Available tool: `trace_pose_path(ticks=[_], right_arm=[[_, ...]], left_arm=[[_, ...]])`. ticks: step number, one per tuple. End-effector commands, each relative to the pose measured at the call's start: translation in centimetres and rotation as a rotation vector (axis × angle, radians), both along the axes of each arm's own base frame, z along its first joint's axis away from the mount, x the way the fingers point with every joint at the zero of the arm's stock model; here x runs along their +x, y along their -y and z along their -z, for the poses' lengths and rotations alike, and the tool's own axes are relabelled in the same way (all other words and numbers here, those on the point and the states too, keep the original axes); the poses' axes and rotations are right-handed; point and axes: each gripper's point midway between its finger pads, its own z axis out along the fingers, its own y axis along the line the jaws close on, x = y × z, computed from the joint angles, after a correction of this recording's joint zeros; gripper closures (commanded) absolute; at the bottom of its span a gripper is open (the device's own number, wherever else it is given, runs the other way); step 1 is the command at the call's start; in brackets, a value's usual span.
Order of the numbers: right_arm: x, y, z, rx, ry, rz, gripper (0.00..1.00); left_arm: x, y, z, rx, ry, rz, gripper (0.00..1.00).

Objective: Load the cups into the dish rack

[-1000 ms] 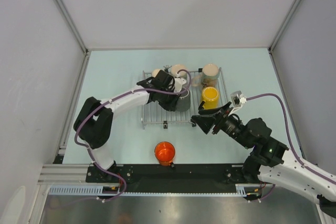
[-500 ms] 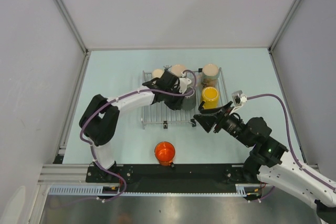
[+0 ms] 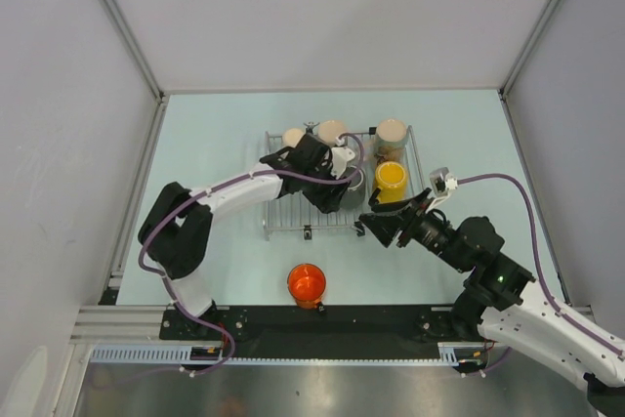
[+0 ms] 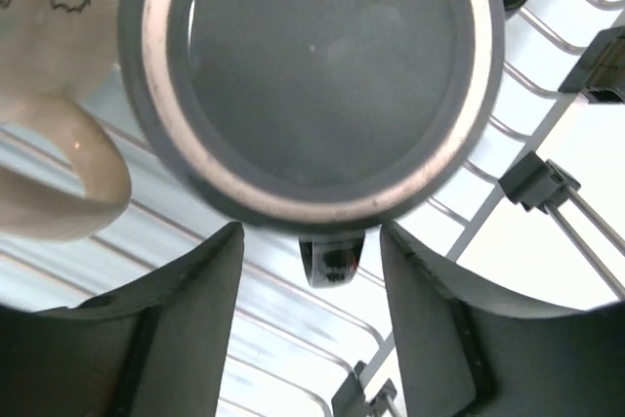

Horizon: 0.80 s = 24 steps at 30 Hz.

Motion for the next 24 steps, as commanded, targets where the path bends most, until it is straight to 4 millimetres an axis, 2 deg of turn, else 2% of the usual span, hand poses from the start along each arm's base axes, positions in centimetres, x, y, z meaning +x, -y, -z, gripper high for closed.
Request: trace_pose_path(ticks=[1,2,4,5,6,7,9,10,11,12,13,15,16,17,18,19,21,22,24], right_arm=[[0.3,-0.3,-0.2,-0.005,0.01,-0.007,0.37],[0.4,-0.4,-0.4,-0.013,0.008,-0.004,0.37],[0.9,-0.8,0.8,-0.061,-0.03,0.002,0.37],[1.1,-1.0,0.8,-0.071,-0.034,0.0,0.37],[1.0,-1.2,1.2,-0.097,-0.056,-0.008,0.37],[1.2,-1.7,2.5,-0.142,-0.091,-0.018,0.37],[0.6,-2.7,3.3,-0.195,-0.1,-0.061,0.37],[0.6,-3.5,4.8,-0.251,-0.127,-0.077,0.38],[-0.7,-4.6,5.4,-0.291,-0.128,-0.129,0.39],[-1.0,-5.1,5.3,-0.348,-0.112,-0.141,0.4],[-1.4,-6.1,6.9,-0.423,-0.126,-0.158,0.41],[-3.6,-7.5,8.1,-0.542,-0.104,-0.214,0.41],[-4.0,-8.3,7.2,-0.553,-0.084,-0.226,0.39],[-4.3,-9.1,8.6,-0.616,-0.094,-0.231,0.39],[-6.0,-9.6,9.0,-0.654,-0.084,-0.278,0.39],[-6.5,-10.4,8.6,-0.663,-0.073,-0.294,0.39],[-8.4,-11.4,9.9,-0.722,-0.07,-0.337,0.39],[-9.0,-12.0,9.7,-0.722,-0.067,-0.351,0.39],[-10.2,-12.9,10.8,-0.759,-0.074,-0.376,0.39]], left_arm=[[-0.1,-0.4,-4.1,-0.037,0.095,0.021,0.34],[-0.2,-0.6,-5.8,-0.059,0.13,0.021,0.33],[-0.5,-1.0,-8.0,-0.083,0.173,0.021,0.28],[-0.7,-1.3,-9.0,-0.094,0.197,0.024,0.27],[-1.2,-1.9,-11.3,-0.128,0.246,0.02,0.25],[-1.5,-2.3,-12.1,-0.135,0.266,0.019,0.24],[-2.4,-3.6,-14.5,-0.159,0.332,0.013,0.23],[-2.8,-4.3,-15.3,-0.162,0.353,0.006,0.23],[-3.1,-4.9,-15.8,-0.164,0.378,0.006,0.23],[-3.6,-5.6,-15.4,-0.152,0.385,0.008,0.23],[-4.3,-6.7,-17.0,-0.17,0.436,-0.007,0.23],[-5.2,-7.9,-16.9,-0.164,0.458,-0.004,0.22],[-5.9,-8.7,-17.7,-0.174,0.48,-0.014,0.22],[-6.2,-9.2,-17.9,-0.179,0.496,-0.019,0.22],[-6.5,-9.8,-16.9,-0.165,0.491,-0.024,0.22],[-6.7,-10.4,-17.4,-0.175,0.524,-0.039,0.22],[-7.0,-11.1,-16.0,-0.149,0.515,-0.047,0.22],[-6.8,-11.7,-15.6,-0.129,0.523,-0.065,0.22],[-6.9,-12.5,-15.0,-0.122,0.53,-0.084,0.22]])
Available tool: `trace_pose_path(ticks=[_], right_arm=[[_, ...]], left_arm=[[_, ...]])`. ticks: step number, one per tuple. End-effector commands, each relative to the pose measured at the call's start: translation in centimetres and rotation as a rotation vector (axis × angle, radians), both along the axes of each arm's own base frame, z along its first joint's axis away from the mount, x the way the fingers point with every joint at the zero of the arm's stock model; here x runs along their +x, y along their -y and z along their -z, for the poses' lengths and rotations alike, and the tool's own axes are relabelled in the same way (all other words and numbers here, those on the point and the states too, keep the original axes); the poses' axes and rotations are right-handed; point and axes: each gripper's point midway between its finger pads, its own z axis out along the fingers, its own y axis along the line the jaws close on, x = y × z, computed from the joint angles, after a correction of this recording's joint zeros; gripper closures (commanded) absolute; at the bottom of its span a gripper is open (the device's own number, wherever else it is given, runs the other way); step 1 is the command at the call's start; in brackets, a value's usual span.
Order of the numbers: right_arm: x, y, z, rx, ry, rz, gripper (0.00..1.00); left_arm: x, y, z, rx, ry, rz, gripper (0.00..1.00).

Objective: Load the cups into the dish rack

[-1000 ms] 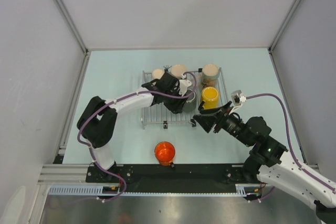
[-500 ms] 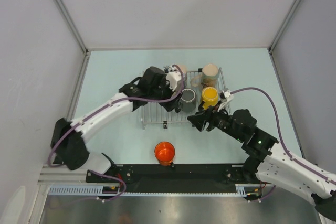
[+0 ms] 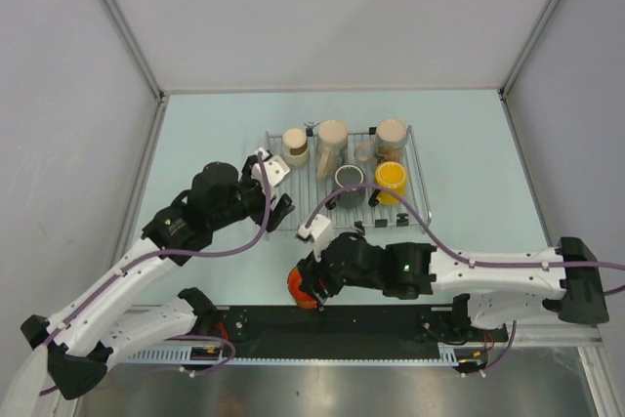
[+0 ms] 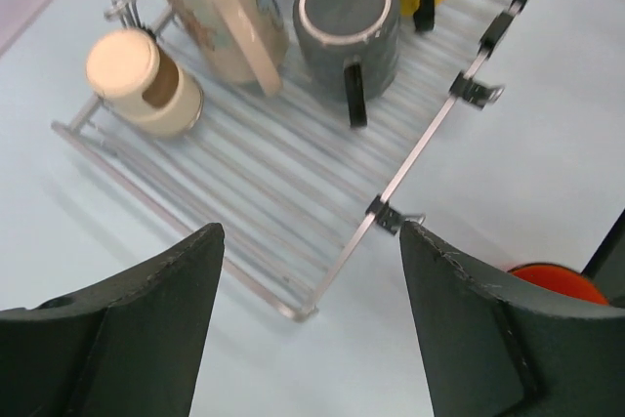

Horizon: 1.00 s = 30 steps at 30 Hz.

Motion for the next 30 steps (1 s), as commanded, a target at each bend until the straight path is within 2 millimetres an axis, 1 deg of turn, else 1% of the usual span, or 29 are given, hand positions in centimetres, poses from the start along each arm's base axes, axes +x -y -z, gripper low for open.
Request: trace_pose_path(ticks=[1,2,4,5,6,7,8,9,11,12,13,15,21,23,28,30], right_arm=[[-1.5,-1.1,0.4,-0.071,0.032,-0.025,0.39],[-1.8,-1.6,1.5,-0.095,0.023,-0.032,0.39],[-2.5,-2.4,2.3,-0.106,0.002,-0.055,0.39],[-2.7,-3.0,2.4,-0.103,-0.001,-0.063,0.39],[-2.9,-3.5,3.7,-0.137,-0.007,-0.072,0.39],[-3.2,-3.9,4.0,-0.146,-0.008,-0.082,0.39],[-3.1,-4.6,3.8,-0.146,-0.002,-0.085,0.39],[-3.1,-4.9,4.9,-0.181,0.0,-0.087,0.39],[-3.0,-5.5,5.3,-0.206,0.013,-0.096,0.39],[-2.8,-6.0,5.0,-0.202,0.02,-0.095,0.39],[-2.8,-6.3,5.5,-0.216,0.024,-0.095,0.39],[-2.4,-6.6,5.4,-0.226,0.033,-0.092,0.39],[-1.6,-7.0,6.3,-0.261,0.033,-0.086,0.41],[-1.0,-6.9,7.1,-0.284,0.026,-0.075,0.45],[0.3,-6.8,8.7,-0.322,0.011,-0.063,0.48],[0.8,-6.7,9.7,-0.352,0.005,-0.06,0.5]], left_arm=[[0.5,-2.2,2.1,0.061,0.01,-0.064,0.22],[0.5,-2.7,2.0,0.055,0.014,-0.076,0.22],[0.7,-3.1,1.9,0.048,0.028,-0.092,0.22],[0.9,-3.5,2.1,0.048,0.028,-0.107,0.23],[1.0,-3.6,2.0,0.044,0.031,-0.112,0.23],[1.0,-3.7,2.1,0.042,0.025,-0.116,0.23],[1.0,-3.7,2.2,0.044,0.017,-0.12,0.23],[1.1,-3.8,2.4,0.048,0.013,-0.123,0.23],[1.1,-3.9,2.4,0.049,0.011,-0.128,0.23],[1.1,-4.0,2.4,0.049,0.015,-0.134,0.23],[1.1,-4.1,2.5,0.049,0.013,-0.136,0.23],[0.9,-4.2,2.4,0.048,0.014,-0.137,0.23],[0.4,-4.4,2.2,0.037,0.02,-0.13,0.23],[0.4,-4.5,2.2,0.035,0.023,-0.131,0.23],[0.1,-4.7,1.8,0.017,0.03,-0.133,0.23],[0.1,-4.7,1.7,0.017,0.032,-0.134,0.23]])
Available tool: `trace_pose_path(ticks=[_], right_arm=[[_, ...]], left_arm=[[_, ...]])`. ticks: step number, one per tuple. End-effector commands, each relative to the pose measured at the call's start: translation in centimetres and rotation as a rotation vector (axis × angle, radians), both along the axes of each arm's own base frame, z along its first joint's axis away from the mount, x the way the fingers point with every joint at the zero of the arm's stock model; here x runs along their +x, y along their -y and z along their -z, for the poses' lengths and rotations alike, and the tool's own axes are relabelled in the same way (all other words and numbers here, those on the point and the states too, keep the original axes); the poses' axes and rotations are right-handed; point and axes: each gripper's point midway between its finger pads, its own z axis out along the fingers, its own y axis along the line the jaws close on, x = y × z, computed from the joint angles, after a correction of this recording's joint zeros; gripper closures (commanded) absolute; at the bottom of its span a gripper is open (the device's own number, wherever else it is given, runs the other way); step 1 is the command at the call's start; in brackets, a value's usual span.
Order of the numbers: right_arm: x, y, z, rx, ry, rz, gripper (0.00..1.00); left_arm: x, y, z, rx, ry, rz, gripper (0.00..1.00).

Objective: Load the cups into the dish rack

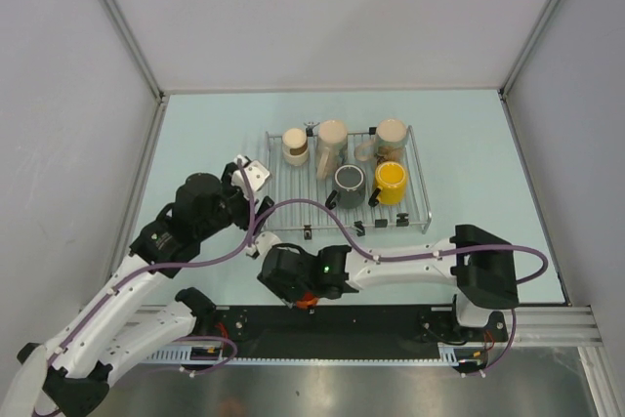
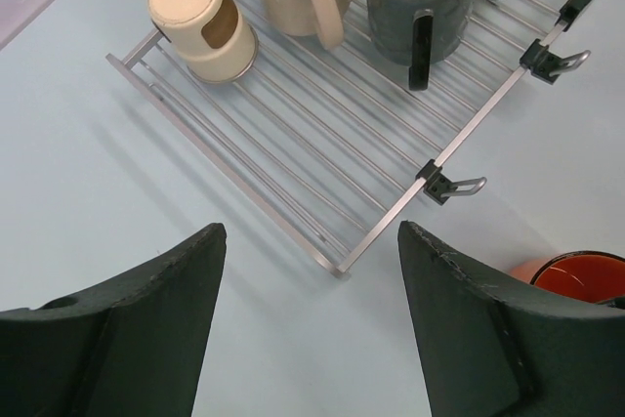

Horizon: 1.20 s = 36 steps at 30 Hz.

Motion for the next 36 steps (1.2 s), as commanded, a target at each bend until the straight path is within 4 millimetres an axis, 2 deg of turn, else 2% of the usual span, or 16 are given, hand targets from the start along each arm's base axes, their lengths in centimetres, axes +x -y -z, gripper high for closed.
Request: trace_pose_path(ticks=[1,7,10,13,15,18,21,22,23,25,28,29,30,31,32,36], right_arm=[[1.2,-0.3,1.1,-0.047,-0.002,0.002,0.51],[1.1,-0.2,2.9,-0.098,-0.023,0.0,0.53],[1.3,-0.6,3.0,-0.097,-0.023,0.001,0.68],[1.8,-0.7,2.3,-0.082,-0.018,0.013,1.0],[2.3,-0.5,1.6,-0.068,0.004,0.031,1.0],[2.9,-0.2,-2.3,0.038,0.035,0.059,1.0],[3.5,0.3,-9.0,0.255,0.051,0.088,1.0],[3.5,1.1,-9.3,0.282,0.049,0.1,1.0],[3.4,2.1,-13.1,0.398,0.059,0.104,1.0],[4.2,3.3,-16.8,0.552,0.078,0.131,1.0],[5.1,6.9,-22.4,0.822,0.102,0.154,1.0],[4.7,7.6,-21.7,0.868,0.079,0.126,1.0],[4.5,9.4,-26.3,1.056,0.12,0.109,1.0],[5.9,10.8,-27.4,1.128,0.123,0.162,1.0],[5.6,11.4,-27.0,1.164,0.112,0.134,1.0],[5.8,14.8,-31.9,1.447,0.174,0.103,1.0]], left_arm=[[0.1,-0.2,-0.4,-0.011,0.021,-0.002,0.23],[0.2,-0.3,-0.3,-0.011,0.023,-0.001,0.23],[0.3,-0.2,0.0,-0.012,0.018,0.0,0.24],[0.4,-0.2,-0.1,-0.024,0.013,-0.004,0.24],[0.4,-0.3,-0.6,-0.04,0.02,-0.009,0.24],[0.7,-0.2,-2.5,-0.076,0.04,-0.019,0.23],[1.1,-0.2,-4.8,-0.123,0.056,-0.038,0.2],[1.2,-0.2,-6.1,-0.154,0.071,-0.037,0.2],[1.2,-0.2,-6.7,-0.178,0.07,-0.039,0.18],[1.3,-0.2,-8.5,-0.221,0.085,-0.031,0.11],[1.0,0.9,-9.4,-0.29,0.037,0.031,0.05],[1.1,1.3,-9.1,-0.306,0.006,0.043,0.04],[0.9,1.9,-8.9,-0.317,-0.015,0.084,0.04],[0.7,2.6,-8.6,-0.326,-0.04,0.126,0.04],[-0.2,3.7,-8.4,-0.349,-0.078,0.204,0.04],[-0.6,5.8,-7.5,-0.383,-0.178,0.316,0.06]])
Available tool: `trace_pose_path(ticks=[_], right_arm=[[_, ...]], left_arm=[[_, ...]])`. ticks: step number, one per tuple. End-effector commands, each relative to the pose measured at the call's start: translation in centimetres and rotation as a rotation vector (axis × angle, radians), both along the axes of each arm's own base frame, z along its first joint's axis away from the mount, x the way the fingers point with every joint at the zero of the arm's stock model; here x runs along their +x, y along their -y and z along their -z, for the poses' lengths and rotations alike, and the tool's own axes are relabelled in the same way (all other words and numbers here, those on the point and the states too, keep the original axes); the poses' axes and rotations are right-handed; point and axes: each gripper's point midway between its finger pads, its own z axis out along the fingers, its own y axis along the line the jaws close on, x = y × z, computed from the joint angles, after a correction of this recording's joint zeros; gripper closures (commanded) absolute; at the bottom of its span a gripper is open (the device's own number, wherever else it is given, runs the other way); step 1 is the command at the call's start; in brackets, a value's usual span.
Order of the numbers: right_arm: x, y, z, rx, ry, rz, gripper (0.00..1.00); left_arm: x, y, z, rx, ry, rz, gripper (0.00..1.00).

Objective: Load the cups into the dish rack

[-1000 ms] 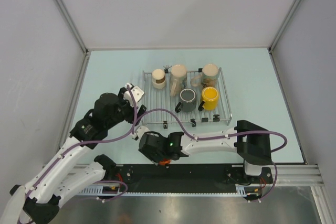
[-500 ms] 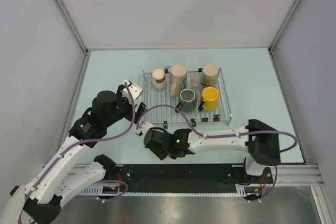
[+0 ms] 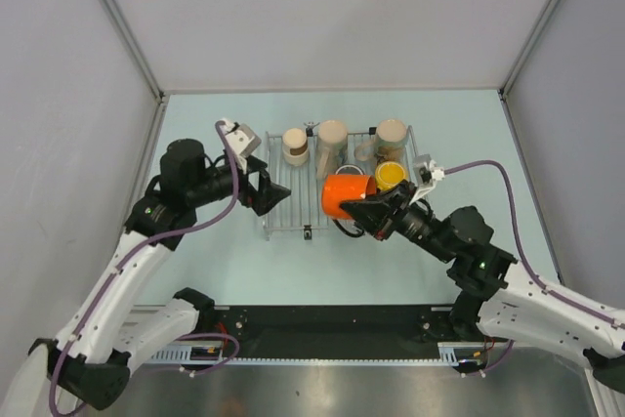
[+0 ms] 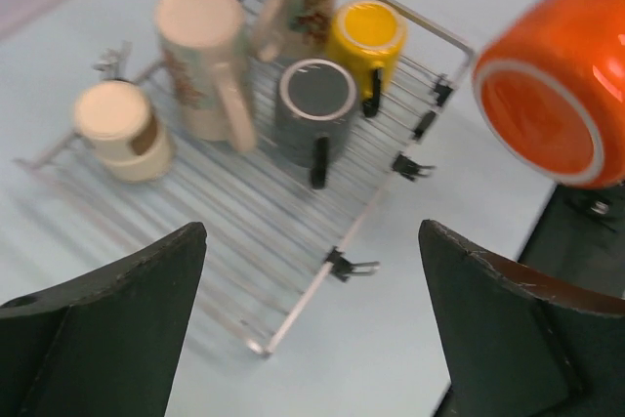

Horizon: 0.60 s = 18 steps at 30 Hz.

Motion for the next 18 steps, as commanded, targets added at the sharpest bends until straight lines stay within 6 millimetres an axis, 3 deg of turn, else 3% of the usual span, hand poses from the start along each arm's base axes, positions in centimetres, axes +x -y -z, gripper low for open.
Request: trace_pose_path(ticks=[1,6,7,8,11,18], right_arm=[[-1.2,2.3,-8.0,0.406,0.151,-0.09,1.0],[-1.3,5.0,-10.3,0.636,0.224,-0.074,1.0],[-0.9,4.7,-9.6,0.634,0.221,-0.071,1.0],[-0.8,5.3,-10.3,0.668,0.248,-0.061,1.0],[-0.2,5.5,-10.6,0.704,0.27,-0.051,1.0],[1.4,4.6,-11.8,0.765,0.273,-0.079,1.0]], left_arm=[[-1.7,3.5,-0.8,-0.118,-0.105,0.218,0.06],[-4.1,5.1,-2.0,-0.225,-0.142,0.372,0.08],[-4.7,5.1,-1.9,-0.248,-0.168,0.38,0.08],[-4.9,5.3,-2.0,-0.261,-0.176,0.395,0.08],[-6.0,5.9,-2.2,-0.308,-0.262,0.461,0.1],[-5.9,6.7,-1.1,-0.356,-0.418,0.48,0.16]])
